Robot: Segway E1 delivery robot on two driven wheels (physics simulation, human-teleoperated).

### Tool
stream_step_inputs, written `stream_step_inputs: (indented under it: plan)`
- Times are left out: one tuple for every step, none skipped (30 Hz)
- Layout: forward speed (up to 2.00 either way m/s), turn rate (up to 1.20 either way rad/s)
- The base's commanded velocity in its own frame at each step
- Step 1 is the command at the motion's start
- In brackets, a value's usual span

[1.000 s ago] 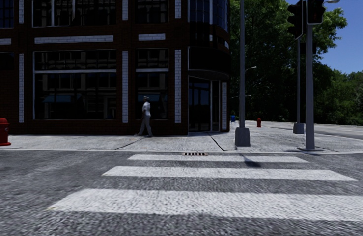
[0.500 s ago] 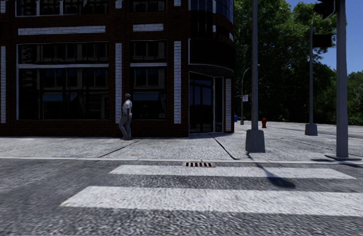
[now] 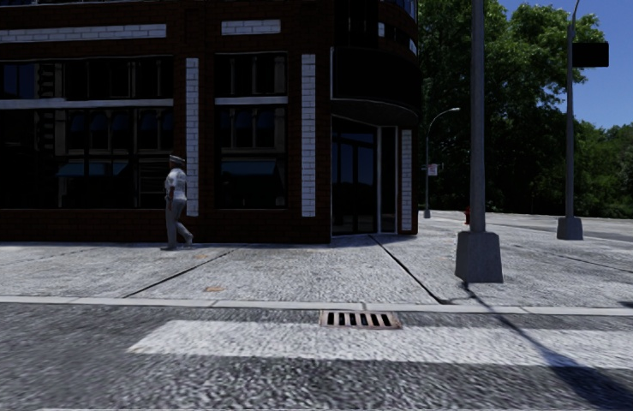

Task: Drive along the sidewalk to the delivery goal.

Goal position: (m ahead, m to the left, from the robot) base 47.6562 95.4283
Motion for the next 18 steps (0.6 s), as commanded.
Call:
stream_step_inputs:
  plan:
    - [1.82,0.00]
    - [1.82,0.00]
    - [1.82,0.00]
    - [1.82,0.00]
    - [1.82,0.00]
    - [1.82,0.00]
    - [1.82,0.00]
    - [1.82,0.00]
    - [1.82,0.00]
    - [1.82,0.00]
    - [1.82,0.00]
    - [1.82,0.00]
    - [1.82,0.00]
    - [1.82,0.00]
    - [1.82,0.00]
    - [1.82,0.00]
    - [1.82,0.00]
    - [1.82,0.00]
